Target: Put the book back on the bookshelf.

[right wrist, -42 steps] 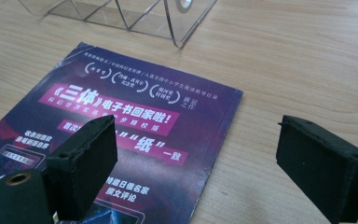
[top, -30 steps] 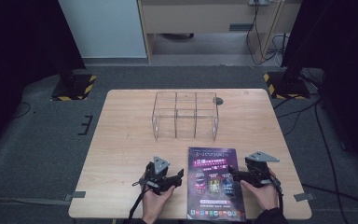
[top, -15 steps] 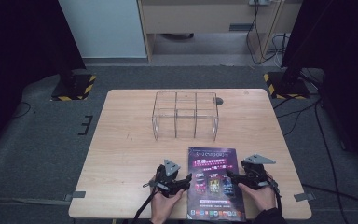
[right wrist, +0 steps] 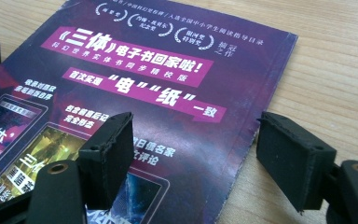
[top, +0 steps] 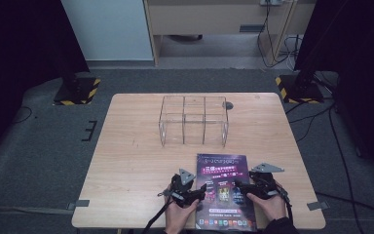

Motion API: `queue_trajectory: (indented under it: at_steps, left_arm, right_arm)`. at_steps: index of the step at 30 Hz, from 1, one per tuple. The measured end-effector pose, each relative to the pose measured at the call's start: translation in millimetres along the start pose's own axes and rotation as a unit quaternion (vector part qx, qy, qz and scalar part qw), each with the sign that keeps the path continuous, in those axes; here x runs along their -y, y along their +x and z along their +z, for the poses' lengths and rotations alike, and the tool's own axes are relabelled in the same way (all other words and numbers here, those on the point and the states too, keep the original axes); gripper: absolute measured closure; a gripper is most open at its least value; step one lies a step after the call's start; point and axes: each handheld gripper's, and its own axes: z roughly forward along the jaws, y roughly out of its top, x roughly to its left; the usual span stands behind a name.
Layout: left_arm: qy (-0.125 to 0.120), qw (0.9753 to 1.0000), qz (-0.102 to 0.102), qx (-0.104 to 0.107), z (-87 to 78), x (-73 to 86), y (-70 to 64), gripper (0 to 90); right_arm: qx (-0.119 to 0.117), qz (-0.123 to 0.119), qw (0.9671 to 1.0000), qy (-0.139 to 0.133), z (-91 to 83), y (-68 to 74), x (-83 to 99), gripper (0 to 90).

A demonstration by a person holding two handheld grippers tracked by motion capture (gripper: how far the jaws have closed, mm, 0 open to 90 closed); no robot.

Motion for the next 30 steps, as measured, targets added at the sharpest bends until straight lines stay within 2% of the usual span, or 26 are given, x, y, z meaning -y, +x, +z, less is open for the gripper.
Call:
queue_trajectory:
  at_steps: [12, 17, 25, 30]
  left_arm:
    - [-0.003, 0.9999, -0.003, 0.01, 5.2, -2.1, -6.7, 42.7]
    - [-0.003, 1.0, -0.005, 0.006, 5.4, -2.4, -7.3, 44.0]
    - [-0.006, 1.0, -0.002, 0.006, 7.5, -2.6, -8.4, 39.2]
    - [-0.015, 0.9998, 0.004, -0.008, 10.7, -2.8, -10.4, 38.1]
  right_arm:
    - [0.001, 0.003, 1.0, -0.009, 0.4, 1.3, 1.9, 29.1]
    - [0.0, 0.007, 0.9999, -0.013, -0.1, 0.7, 2.7, 30.1]
    - [-0.002, 0.002, 0.9999, -0.014, -0.4, -1.1, 2.8, 31.8]
    - [-0.001, -0.003, 0.9999, -0.015, -0.8, -0.2, 4.1, 32.3]
